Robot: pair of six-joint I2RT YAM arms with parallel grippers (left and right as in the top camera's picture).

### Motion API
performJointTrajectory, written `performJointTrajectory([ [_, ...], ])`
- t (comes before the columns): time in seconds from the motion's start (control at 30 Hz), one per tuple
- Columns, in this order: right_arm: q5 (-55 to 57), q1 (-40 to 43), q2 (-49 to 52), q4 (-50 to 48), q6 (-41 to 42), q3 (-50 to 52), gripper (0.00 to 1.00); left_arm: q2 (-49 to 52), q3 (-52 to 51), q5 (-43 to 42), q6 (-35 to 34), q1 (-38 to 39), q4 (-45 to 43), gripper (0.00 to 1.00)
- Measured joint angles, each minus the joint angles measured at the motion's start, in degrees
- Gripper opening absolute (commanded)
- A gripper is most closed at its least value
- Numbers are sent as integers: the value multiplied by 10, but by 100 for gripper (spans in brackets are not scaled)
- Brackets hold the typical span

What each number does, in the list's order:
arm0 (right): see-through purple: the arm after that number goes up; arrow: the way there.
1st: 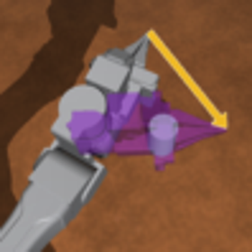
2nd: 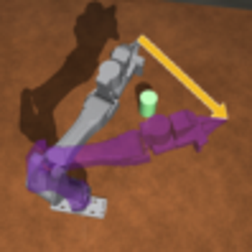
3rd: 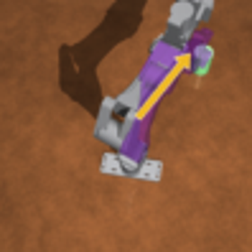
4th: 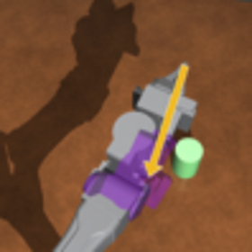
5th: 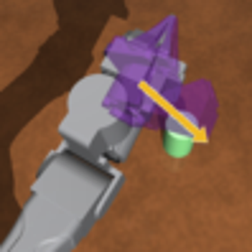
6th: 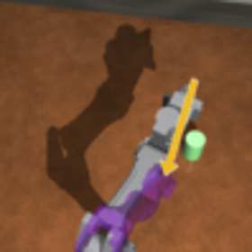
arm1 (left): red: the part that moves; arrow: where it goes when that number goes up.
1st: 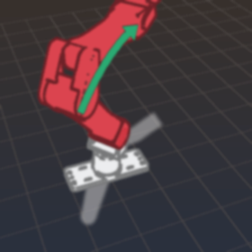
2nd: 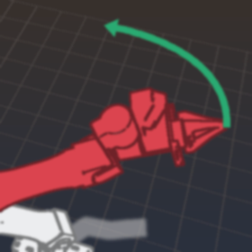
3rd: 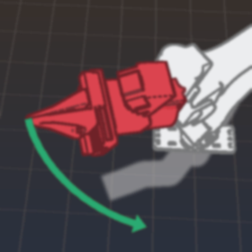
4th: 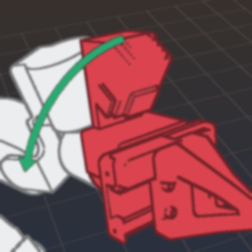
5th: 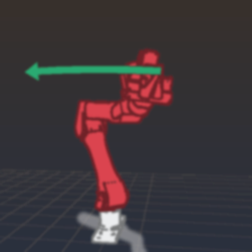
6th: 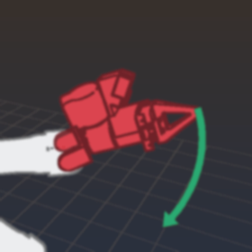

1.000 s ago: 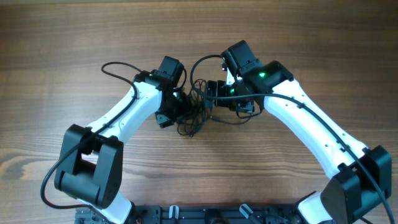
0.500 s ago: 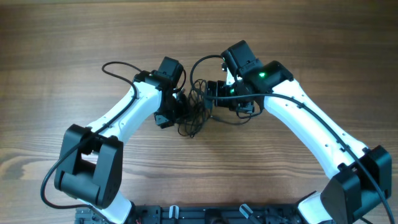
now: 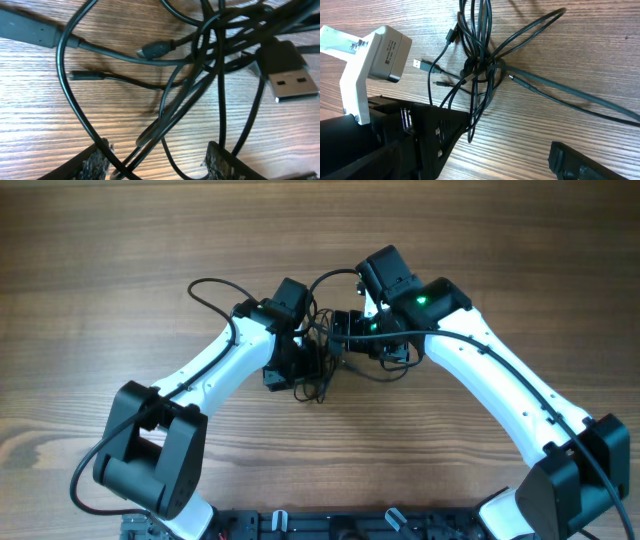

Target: Untangle cables

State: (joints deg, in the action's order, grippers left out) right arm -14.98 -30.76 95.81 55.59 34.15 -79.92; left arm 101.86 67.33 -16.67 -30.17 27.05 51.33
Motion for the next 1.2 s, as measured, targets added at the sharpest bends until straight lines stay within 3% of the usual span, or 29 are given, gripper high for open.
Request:
performJointTrajectory([
  [0.27, 0, 0, 0, -1, 0, 0, 95, 0, 0, -116, 82, -5, -3, 67],
  [0.33, 0, 1, 0, -1, 0, 0, 95, 0, 0, -131, 92, -6, -1, 63],
  [0.53, 3, 2, 0, 2, -1, 0, 95, 0, 0, -182, 113, -9, -1, 36],
  [0.67, 8, 3, 0, 2, -5, 0, 95, 0, 0, -251, 140, -12, -1, 14],
  [0.7, 9, 3, 0, 2, -5, 0, 95, 0, -1, -265, 145, -13, -1, 4],
  [0.97, 6, 6, 0, -5, -6, -2, 95, 6, -10, -375, 166, -35, 3, 4],
  [1.13, 7, -6, 0, 0, -6, -1, 96, 6, -11, -493, 179, -83, -9, 4],
  [1.2, 10, -7, 0, -3, -6, -1, 96, 6, -11, -529, 180, -102, -15, 18],
])
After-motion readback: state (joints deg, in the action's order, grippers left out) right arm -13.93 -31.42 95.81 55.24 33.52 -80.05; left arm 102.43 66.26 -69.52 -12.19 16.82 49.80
